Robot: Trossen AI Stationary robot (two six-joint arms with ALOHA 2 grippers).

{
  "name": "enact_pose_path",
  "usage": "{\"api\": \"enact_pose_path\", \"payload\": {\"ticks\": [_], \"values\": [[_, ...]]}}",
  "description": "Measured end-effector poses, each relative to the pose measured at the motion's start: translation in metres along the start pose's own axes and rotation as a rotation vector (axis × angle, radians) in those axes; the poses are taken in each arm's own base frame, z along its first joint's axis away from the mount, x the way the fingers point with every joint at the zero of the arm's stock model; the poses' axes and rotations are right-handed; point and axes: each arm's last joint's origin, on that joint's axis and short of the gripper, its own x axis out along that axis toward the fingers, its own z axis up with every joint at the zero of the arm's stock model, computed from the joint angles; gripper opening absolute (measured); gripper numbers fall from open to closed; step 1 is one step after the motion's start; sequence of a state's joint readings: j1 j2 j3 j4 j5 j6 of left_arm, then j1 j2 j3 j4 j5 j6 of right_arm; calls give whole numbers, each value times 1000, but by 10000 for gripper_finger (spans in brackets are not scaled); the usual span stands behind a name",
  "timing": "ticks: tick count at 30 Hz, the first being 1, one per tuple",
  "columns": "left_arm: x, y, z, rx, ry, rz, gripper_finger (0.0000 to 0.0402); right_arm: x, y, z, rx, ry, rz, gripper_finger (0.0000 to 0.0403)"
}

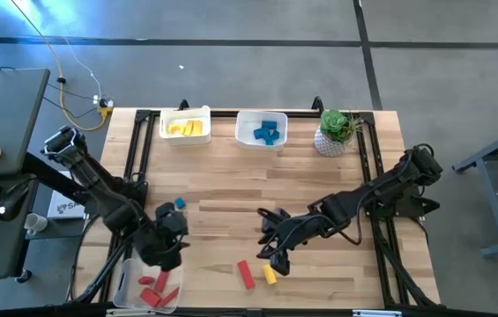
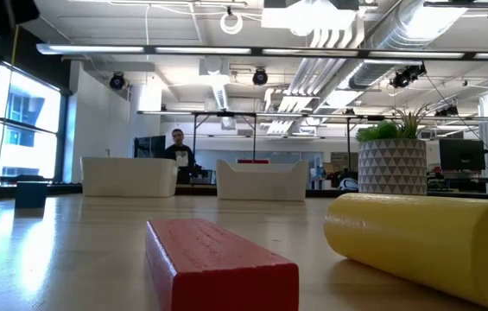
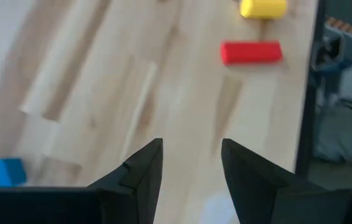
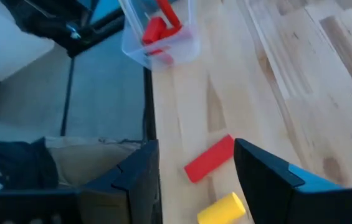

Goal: Sort & place blocks by color
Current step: Put the yellow block into the left white bin

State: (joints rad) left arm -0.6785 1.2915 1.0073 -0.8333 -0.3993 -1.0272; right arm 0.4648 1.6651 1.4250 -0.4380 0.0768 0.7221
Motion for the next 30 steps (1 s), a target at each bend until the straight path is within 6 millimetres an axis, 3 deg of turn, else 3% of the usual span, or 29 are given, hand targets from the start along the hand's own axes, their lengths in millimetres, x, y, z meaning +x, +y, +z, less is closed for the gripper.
{"api": "enact_pose_path", "payload": {"ticks": [7, 13, 30], "values": [[9, 14, 19, -58, -31, 63, 149, 5, 3, -2, 4, -6, 20, 193], [13, 24, 30, -71, -56, 105, 149, 34, -3, -13, 84, 91, 4, 193], [17, 32, 41, -92, -86, 139, 149, 80, -25, -48, 329, 318, -165, 193]]}}
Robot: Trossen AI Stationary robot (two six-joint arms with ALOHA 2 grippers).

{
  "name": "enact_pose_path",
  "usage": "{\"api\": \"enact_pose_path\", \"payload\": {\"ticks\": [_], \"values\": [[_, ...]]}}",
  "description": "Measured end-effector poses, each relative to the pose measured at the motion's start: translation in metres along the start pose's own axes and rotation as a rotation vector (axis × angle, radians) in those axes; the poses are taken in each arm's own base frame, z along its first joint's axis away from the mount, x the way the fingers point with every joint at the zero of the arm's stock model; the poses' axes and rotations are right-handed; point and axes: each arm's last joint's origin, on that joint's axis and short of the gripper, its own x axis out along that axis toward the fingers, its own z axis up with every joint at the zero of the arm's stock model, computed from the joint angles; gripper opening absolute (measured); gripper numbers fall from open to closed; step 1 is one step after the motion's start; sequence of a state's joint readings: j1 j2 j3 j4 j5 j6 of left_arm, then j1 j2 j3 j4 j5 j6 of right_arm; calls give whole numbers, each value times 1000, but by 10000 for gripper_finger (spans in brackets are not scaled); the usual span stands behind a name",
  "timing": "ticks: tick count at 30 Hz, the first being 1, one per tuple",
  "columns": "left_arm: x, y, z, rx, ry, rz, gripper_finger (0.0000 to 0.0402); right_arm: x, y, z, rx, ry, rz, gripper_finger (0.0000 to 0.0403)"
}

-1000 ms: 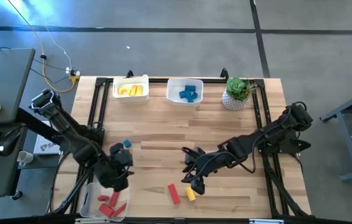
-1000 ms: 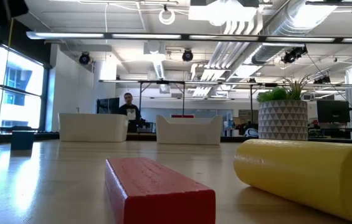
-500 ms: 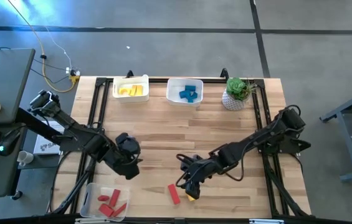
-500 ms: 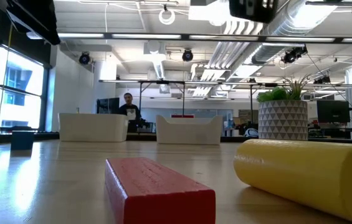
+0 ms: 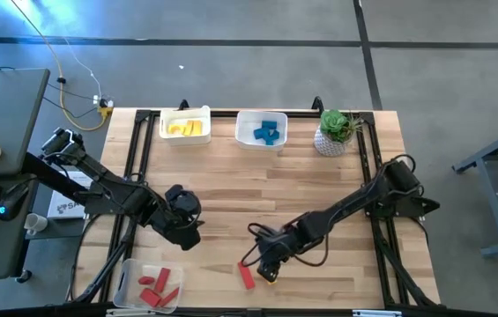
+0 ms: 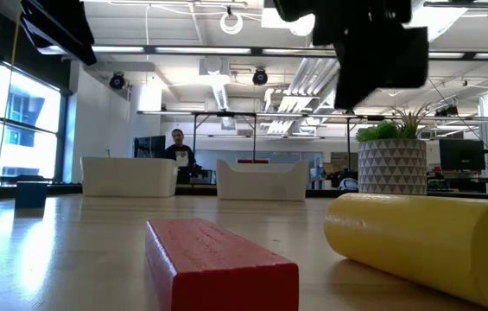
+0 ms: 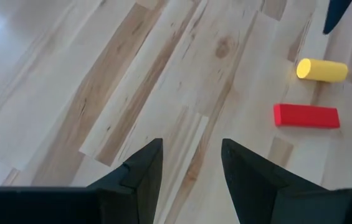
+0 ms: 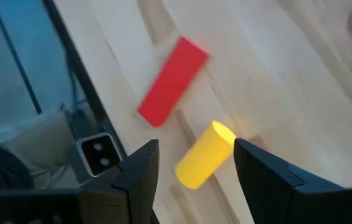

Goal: Sort & place blocks by color
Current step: Put the yellow block into the left white bin

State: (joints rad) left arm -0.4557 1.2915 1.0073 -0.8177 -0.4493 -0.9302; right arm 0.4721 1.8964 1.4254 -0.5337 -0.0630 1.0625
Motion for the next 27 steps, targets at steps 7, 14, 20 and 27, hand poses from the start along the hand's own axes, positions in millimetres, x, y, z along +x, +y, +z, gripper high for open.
{"api": "enact_pose_path", "payload": {"ticks": [7, 14, 20, 27], "values": [[0, 0, 1, -3, -13, 2, 149, 21, -6, -4, 26, 73, -33, 193], [0, 0, 1, -4, -13, 2, 150, 37, -9, -11, 57, 97, -63, 193], [0, -1, 1, -5, -16, 0, 150, 49, -9, -16, 71, 105, -67, 193], [0, -1, 1, -6, -21, 3, 150, 61, -14, -18, 112, 102, -101, 193]]}}
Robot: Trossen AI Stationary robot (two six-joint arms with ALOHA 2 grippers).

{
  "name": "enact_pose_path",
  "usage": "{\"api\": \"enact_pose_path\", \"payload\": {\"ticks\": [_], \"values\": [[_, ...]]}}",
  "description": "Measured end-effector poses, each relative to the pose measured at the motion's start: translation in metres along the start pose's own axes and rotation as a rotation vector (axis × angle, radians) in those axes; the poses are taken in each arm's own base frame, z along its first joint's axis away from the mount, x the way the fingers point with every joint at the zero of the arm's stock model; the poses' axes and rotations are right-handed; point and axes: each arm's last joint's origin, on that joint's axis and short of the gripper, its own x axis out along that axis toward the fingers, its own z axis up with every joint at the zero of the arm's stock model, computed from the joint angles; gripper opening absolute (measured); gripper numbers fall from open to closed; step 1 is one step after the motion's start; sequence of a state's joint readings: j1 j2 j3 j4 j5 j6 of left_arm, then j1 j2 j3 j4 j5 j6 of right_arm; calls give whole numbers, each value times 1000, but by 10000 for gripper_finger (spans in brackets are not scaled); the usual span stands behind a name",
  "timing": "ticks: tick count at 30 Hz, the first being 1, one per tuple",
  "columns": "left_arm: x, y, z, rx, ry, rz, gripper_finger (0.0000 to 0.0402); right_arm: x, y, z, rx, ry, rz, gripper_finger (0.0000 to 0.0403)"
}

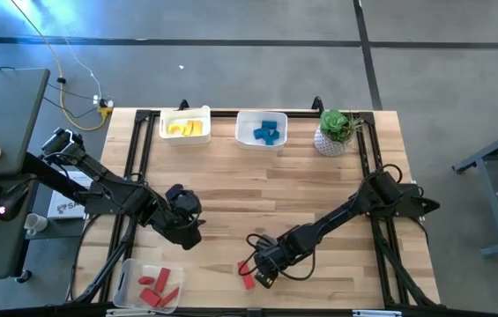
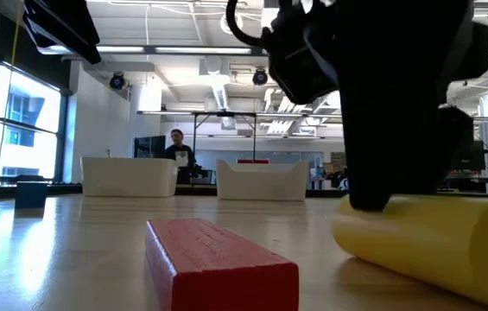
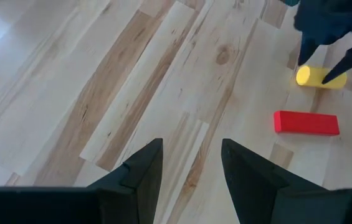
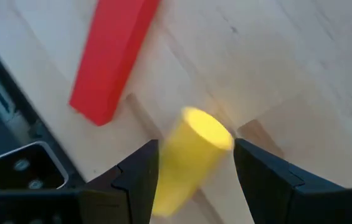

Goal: Sort & place blocks by color
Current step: Put the yellow block into the left white bin

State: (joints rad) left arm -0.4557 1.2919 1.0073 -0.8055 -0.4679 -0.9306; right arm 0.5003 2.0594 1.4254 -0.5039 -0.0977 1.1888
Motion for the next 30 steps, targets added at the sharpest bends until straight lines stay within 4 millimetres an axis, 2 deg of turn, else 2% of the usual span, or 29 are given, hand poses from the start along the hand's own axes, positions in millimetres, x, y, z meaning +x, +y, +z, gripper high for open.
{"api": "enact_pose_path", "payload": {"ticks": [6, 13, 16, 23, 30], "values": [[0, 0, 0, 0, 0, 1, 150, 12, -5, 0, 46, -2, -45, 193], [0, 0, 0, 3, -12, 9, 150, 13, -10, -2, 42, -3, -115, 190], [0, 0, 0, 3, -11, 9, 150, 13, -12, -2, 32, 5, -127, 174], [0, 0, 0, 3, -11, 9, 150, 12, -14, 0, -28, 15, -133, 104], [0, 0, 0, 3, -11, 9, 150, 11, -17, 12, -128, 43, -88, 101]]}}
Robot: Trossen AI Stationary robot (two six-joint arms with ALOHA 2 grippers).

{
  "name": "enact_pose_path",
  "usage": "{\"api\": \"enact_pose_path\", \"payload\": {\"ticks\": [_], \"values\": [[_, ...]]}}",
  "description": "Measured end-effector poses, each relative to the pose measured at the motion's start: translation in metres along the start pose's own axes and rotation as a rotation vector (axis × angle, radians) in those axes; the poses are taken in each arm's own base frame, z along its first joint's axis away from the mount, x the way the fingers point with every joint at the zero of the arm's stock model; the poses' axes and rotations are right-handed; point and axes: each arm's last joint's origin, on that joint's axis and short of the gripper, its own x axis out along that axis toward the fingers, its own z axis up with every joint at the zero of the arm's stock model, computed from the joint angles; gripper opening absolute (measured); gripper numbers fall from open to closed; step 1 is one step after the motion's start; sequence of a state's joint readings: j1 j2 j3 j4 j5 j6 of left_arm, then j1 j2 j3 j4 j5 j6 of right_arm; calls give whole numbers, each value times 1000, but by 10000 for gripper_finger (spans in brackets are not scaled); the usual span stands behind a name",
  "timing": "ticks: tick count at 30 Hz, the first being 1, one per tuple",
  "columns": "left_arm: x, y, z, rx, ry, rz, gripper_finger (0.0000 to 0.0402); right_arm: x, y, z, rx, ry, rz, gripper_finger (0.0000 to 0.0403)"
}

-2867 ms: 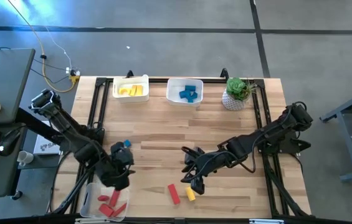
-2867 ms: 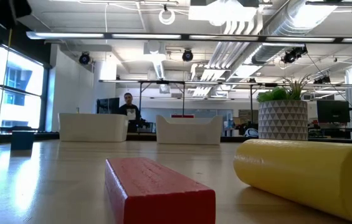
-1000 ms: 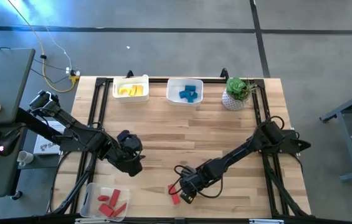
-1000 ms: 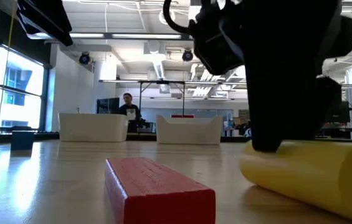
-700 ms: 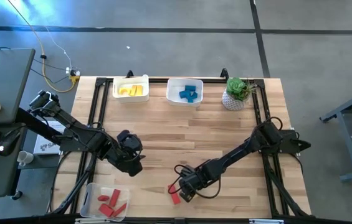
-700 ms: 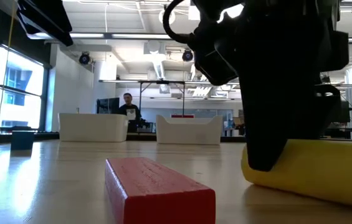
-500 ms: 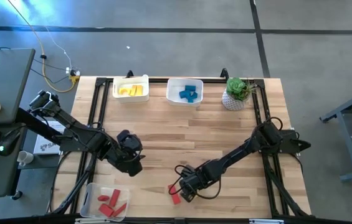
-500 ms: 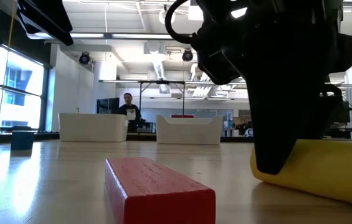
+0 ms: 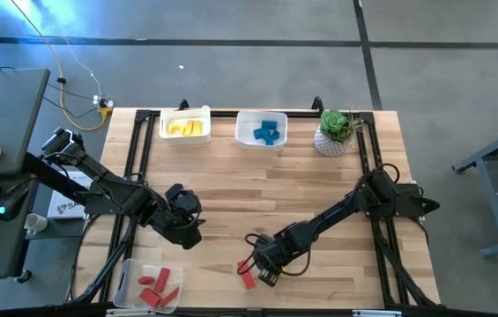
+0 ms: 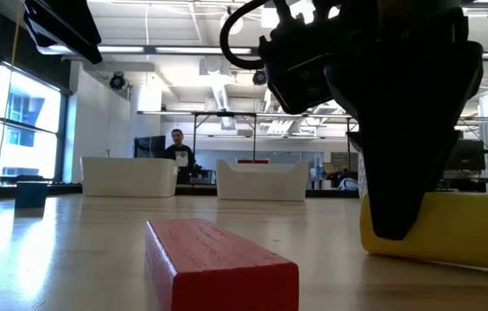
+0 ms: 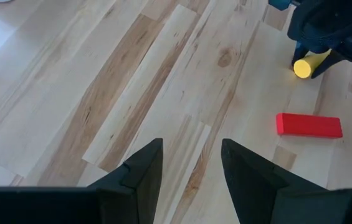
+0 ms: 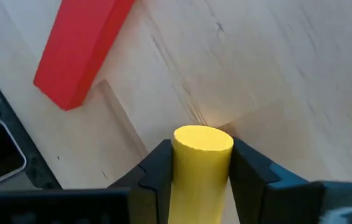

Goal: Sort & place blocks by color
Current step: Put the yellow block into the left white bin

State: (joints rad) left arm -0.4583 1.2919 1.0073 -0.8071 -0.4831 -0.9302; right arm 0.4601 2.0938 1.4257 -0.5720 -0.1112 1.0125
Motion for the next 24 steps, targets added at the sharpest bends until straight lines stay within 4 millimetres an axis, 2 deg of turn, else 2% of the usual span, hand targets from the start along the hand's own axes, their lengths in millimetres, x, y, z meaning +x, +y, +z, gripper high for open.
{"api": "enact_pose_path", "payload": {"ticks": [5, 9, 24], "values": [[0, 0, 0, 16, 0, 0, 150, -14, -4, 15, -76, -102, 3, 101], [0, 0, 0, 25, -1, -2, 149, -41, -7, 31, -125, -221, 26, 101], [3, 3, 4, 64, 17, -4, 164, -117, -36, 77, -294, -405, 119, 101]]}}
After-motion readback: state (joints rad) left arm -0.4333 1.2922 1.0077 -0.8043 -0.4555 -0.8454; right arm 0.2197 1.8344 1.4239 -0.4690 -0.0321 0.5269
